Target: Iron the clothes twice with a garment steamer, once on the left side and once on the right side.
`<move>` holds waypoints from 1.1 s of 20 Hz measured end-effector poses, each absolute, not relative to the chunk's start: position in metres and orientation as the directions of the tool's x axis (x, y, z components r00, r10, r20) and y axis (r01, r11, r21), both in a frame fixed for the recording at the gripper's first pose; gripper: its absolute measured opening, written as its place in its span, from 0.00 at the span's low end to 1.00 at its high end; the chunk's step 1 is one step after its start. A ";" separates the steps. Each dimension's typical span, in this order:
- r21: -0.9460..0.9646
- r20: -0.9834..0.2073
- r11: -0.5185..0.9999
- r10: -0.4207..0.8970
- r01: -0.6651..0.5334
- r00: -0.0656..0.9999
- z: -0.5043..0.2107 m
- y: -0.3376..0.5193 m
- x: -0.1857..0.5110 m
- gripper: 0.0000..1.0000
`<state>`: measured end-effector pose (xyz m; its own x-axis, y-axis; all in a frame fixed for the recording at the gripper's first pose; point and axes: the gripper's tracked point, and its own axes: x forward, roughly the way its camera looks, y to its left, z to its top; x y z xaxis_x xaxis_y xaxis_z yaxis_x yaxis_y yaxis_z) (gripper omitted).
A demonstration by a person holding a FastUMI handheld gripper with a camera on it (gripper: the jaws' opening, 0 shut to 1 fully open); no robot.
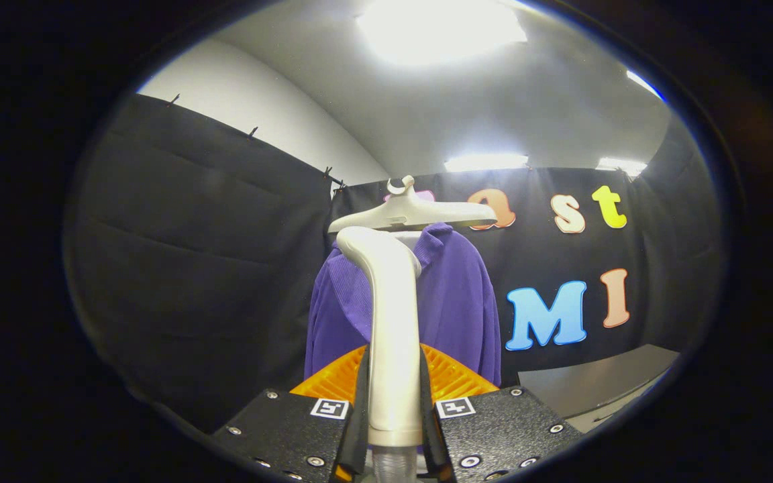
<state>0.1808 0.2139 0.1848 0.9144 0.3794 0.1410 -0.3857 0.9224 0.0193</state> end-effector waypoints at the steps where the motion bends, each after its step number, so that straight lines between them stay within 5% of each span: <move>1: 0.027 0.148 0.919 0.386 -0.394 0.911 0.193 0.223 0.184 0.33; 11: -0.012 0.149 0.911 0.410 -0.413 0.900 0.220 0.299 0.238 0.33; 22: -0.071 0.011 0.901 0.430 -0.428 0.903 0.141 0.331 0.237 0.33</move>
